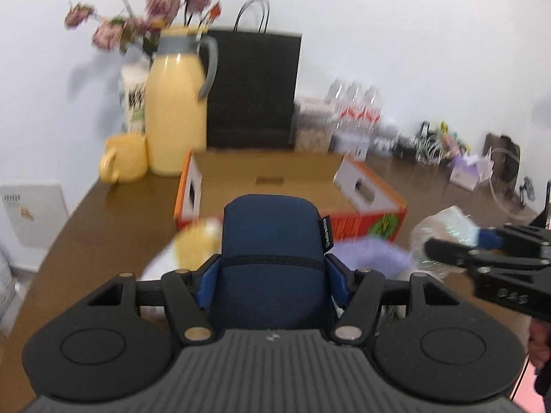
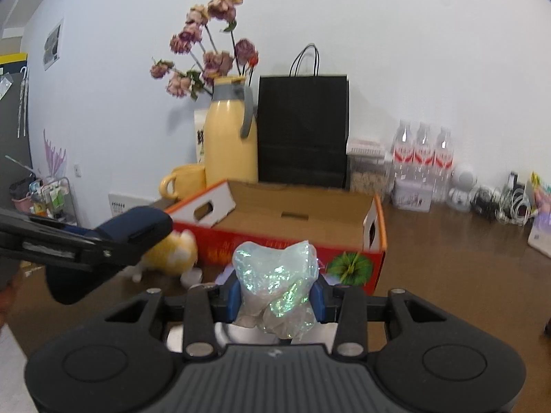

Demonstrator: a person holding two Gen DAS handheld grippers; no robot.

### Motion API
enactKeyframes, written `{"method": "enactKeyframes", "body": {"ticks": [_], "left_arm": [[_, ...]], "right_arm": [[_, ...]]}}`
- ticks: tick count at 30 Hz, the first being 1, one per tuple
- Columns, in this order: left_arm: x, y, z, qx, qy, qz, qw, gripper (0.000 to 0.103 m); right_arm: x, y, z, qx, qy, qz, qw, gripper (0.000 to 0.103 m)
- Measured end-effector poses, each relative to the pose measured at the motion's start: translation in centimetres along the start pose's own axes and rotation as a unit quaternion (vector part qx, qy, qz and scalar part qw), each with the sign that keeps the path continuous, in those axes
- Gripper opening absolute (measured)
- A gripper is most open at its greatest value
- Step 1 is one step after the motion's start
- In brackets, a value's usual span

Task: Organize objects
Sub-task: 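Carry the case and bag into the cardboard box and open both tools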

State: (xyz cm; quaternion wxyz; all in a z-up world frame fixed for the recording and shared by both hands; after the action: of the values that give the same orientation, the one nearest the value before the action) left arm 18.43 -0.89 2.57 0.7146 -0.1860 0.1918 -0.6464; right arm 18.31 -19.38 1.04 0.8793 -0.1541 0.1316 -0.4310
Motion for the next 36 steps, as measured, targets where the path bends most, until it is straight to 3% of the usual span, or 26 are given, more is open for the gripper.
{"method": "enactKeyframes", "body": {"ticks": [4,11,20,25,28,31,33,36], "left_arm": [[0.8,1.5,4.1,0.012,-0.004,0.009,0.9999,0.064],[2.6,9.1,8.3,-0.036,-0.005,0.034,0.9988,0.064],[3.9,20.4,8.1,-0.13,-0.003,0.096,0.9868,0.064],[3.9,24.0,6.8,-0.167,0.01,0.119,0.9788,0.065],[3.8,24.8,5.9,-0.182,0.011,0.117,0.9761,0.067],[3.8,24.4,6.3,-0.161,0.019,0.121,0.9794,0.081],[3.9,23.6,7.1,-0.139,0.018,0.115,0.9834,0.096],[3.8,22.1,8.1,-0.112,0.011,0.114,0.9871,0.103]], "right_arm": [[1.5,1.7,3.2,0.003,-0.001,-0.001,1.0,0.038],[5.3,8.7,7.1,-0.039,0.018,-0.011,0.999,0.038],[10.3,19.5,5.7,-0.138,0.02,-0.051,0.989,0.038],[11.8,22.7,3.8,-0.179,0.036,-0.051,0.982,0.04],[12.0,23.4,3.0,-0.189,0.031,-0.054,0.98,0.048],[11.8,23.4,2.8,-0.186,0.025,-0.054,0.981,0.055],[11.8,23.3,2.9,-0.182,0.024,-0.054,0.981,0.066],[11.7,22.8,3.2,-0.173,0.021,-0.056,0.983,0.077]]}}
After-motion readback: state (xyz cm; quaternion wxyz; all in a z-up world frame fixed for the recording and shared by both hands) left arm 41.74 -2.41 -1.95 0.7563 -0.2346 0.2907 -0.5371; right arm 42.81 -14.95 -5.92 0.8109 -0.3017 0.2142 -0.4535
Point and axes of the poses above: each gripper's, at about its wrist camera, not at the fingertips, and y roughly the way its jaws point, x to its right, z to its top, the point moved 9 cm from there along y, roughly the way its jaws point, and after that the axes turned 13 degrees about z, right-handed, at the moved point
